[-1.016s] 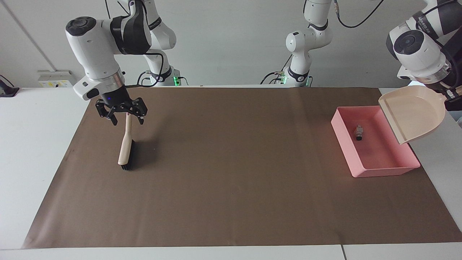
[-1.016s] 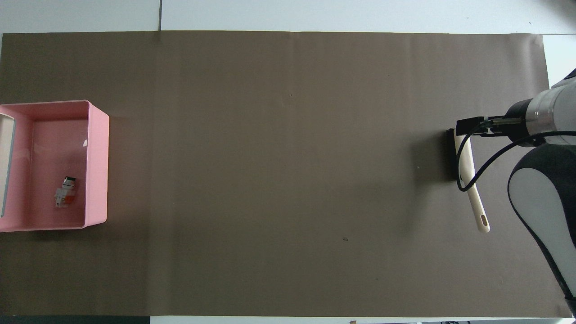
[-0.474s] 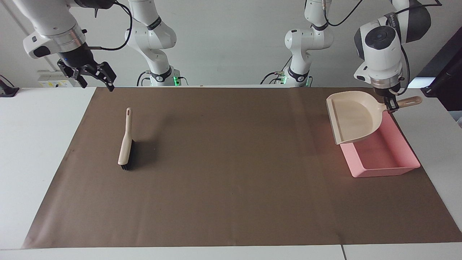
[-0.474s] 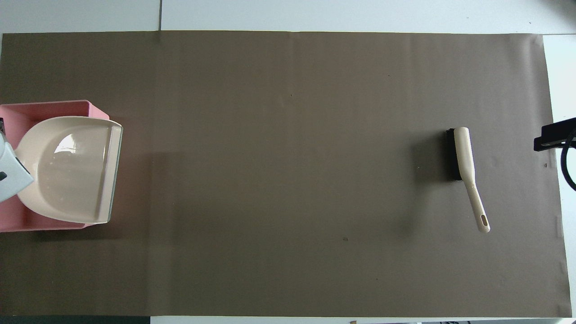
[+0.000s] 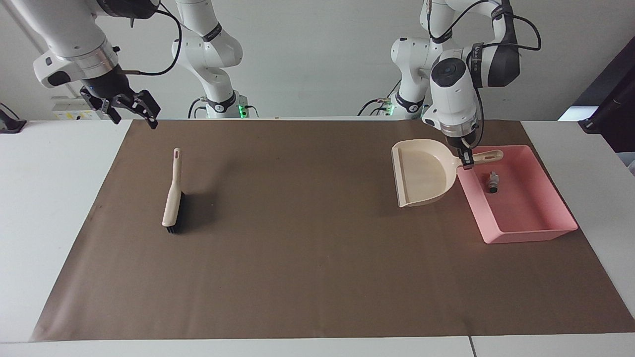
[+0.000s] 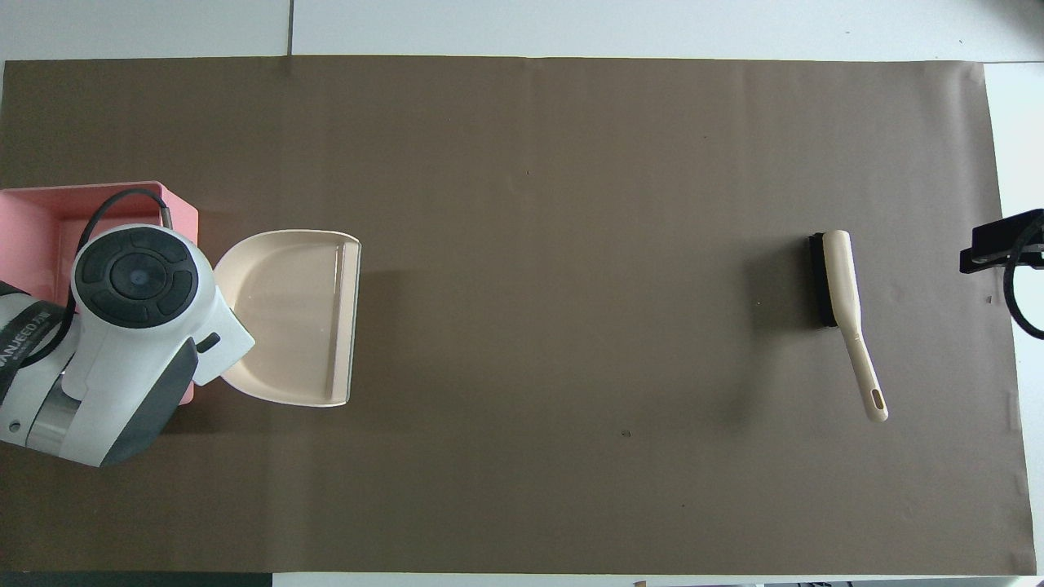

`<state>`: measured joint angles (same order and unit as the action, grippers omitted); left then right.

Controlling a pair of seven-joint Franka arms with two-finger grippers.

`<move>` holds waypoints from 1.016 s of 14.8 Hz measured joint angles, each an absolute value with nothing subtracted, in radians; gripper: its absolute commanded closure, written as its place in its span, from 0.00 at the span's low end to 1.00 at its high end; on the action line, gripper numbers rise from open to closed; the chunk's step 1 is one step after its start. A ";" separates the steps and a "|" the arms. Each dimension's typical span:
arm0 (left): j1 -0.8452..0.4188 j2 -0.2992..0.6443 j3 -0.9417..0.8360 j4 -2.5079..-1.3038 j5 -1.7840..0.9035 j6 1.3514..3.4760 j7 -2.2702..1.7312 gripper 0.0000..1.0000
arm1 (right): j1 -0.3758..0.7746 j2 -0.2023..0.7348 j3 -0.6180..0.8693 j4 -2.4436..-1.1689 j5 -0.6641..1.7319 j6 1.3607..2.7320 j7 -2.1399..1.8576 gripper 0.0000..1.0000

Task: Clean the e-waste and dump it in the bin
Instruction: 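Lower the dustpan back onto the table with the left gripper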

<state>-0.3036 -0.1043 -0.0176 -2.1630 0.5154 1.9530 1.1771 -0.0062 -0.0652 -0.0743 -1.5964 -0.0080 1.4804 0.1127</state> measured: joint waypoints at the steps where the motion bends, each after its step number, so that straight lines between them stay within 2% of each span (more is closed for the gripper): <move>1: -0.311 -0.088 -0.017 -2.179 0.515 1.982 1.154 1.00 | -0.005 -0.065 -0.073 -1.596 -0.008 1.488 0.100 0.01; 8: -0.351 0.019 -0.017 -2.195 0.492 2.078 1.074 1.00 | 0.034 -0.027 -0.067 -1.582 -0.027 1.508 0.083 0.01; 15: -0.360 0.042 -0.017 -2.213 0.468 2.106 1.058 1.00 | 0.034 -0.016 -0.067 -1.573 -0.027 1.509 0.102 0.01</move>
